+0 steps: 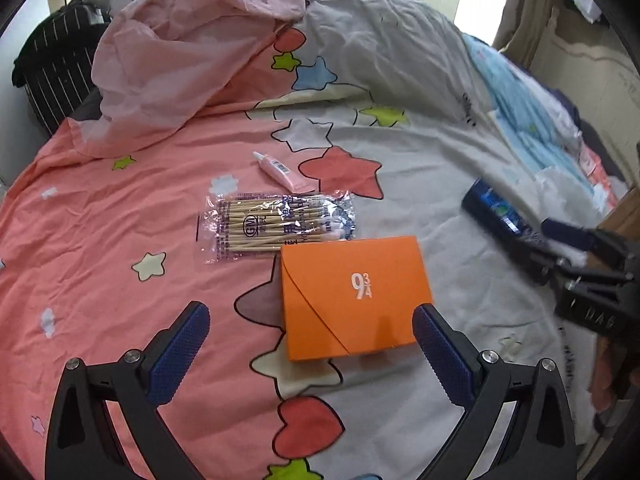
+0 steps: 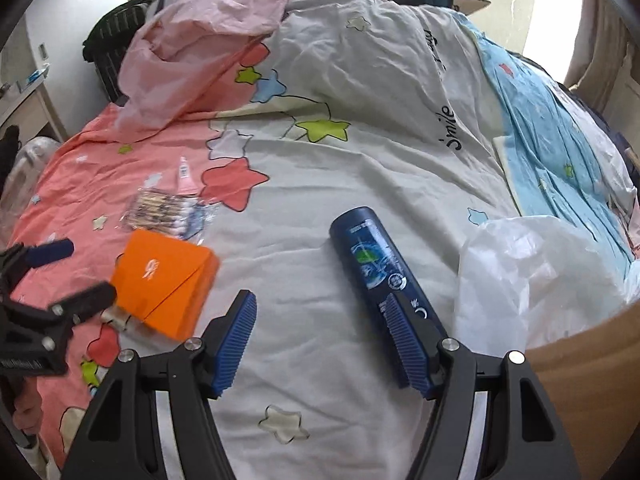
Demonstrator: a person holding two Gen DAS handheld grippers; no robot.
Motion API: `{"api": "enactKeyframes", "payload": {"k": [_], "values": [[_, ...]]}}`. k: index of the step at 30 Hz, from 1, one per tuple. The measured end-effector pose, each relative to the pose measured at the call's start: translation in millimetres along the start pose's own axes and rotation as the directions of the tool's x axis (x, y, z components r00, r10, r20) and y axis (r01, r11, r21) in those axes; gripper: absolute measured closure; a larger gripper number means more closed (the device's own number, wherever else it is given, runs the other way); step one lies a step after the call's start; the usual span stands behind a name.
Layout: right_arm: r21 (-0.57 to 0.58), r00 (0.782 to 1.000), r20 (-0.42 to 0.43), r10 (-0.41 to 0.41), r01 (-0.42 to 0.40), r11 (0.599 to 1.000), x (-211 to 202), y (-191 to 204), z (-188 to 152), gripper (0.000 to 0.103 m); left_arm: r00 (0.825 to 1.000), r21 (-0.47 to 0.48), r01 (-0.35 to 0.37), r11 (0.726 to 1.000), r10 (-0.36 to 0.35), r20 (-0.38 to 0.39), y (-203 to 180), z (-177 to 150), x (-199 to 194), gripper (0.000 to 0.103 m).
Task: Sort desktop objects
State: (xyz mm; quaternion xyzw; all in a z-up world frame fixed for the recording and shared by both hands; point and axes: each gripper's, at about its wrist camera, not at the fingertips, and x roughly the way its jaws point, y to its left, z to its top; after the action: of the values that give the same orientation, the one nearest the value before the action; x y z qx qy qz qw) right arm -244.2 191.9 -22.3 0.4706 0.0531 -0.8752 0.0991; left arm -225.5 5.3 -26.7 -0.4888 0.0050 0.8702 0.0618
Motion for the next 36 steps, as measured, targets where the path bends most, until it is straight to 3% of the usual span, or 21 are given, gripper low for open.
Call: {"api": "enactKeyframes", "payload": {"k": [4,11,16,18,19,22,27,30,36], "values": [[-0.006,0.999,-0.008,-0.048,0.048,0.999,10.8,-5.9,2.6,0.040,1.000,0.021,-0.010,1.000,0.011,-0.020,-4.4,1.4,13.1,0.000],[-0.006,0.991,-0.040,-0.126,0.125,0.992,31.6,-16.1,2.2,0.040,0.999,-0.041,-0.033,0.999,0.032,-0.013,19.3,22.5,16.8,0.000],[-0.004,0.987,-0.046,-0.155,0.155,0.988,35.6,-16.1,3.6,0.040,0.995,0.018,-0.097,0.995,0.097,-0.019,17.4,36.5,28.0,0.000],[-0.010,0.995,-0.024,-0.096,0.096,0.995,28.4,-7.0,7.2,0.040,0.994,0.042,-0.108,0.993,0.109,-0.018,16.5,39.8,32.8,0.000],[-0.013,1.000,-0.015,-0.022,0.022,1.000,22.5,1.4,11.2,0.040,0.993,0.052,-0.120,0.991,0.121,-0.018,16.5,41.4,35.4,0.000],[-0.051,0.996,-0.022,0.088,-0.089,0.995,17.9,28.6,21.9,0.040,0.991,0.064,-0.130,0.990,0.131,-0.023,19.7,44.7,43.3,0.000],[-0.126,0.995,-0.051,0.088,-0.094,0.988,31.9,69.2,35.7,0.039,0.989,0.059,-0.139,0.989,0.142,-0.044,31.8,53.1,58.8,0.000],[-0.110,0.991,-0.075,0.107,-0.115,0.987,44.6,81.2,47.4,0.039,0.990,0.056,-0.129,0.990,0.132,-0.054,34.8,55.5,68.3,0.000],[-0.102,0.991,-0.082,0.106,-0.115,0.988,55.3,75.5,50.6,0.040,0.992,0.053,-0.106,0.993,0.109,-0.060,39.8,59.2,85.5,0.000]]}}
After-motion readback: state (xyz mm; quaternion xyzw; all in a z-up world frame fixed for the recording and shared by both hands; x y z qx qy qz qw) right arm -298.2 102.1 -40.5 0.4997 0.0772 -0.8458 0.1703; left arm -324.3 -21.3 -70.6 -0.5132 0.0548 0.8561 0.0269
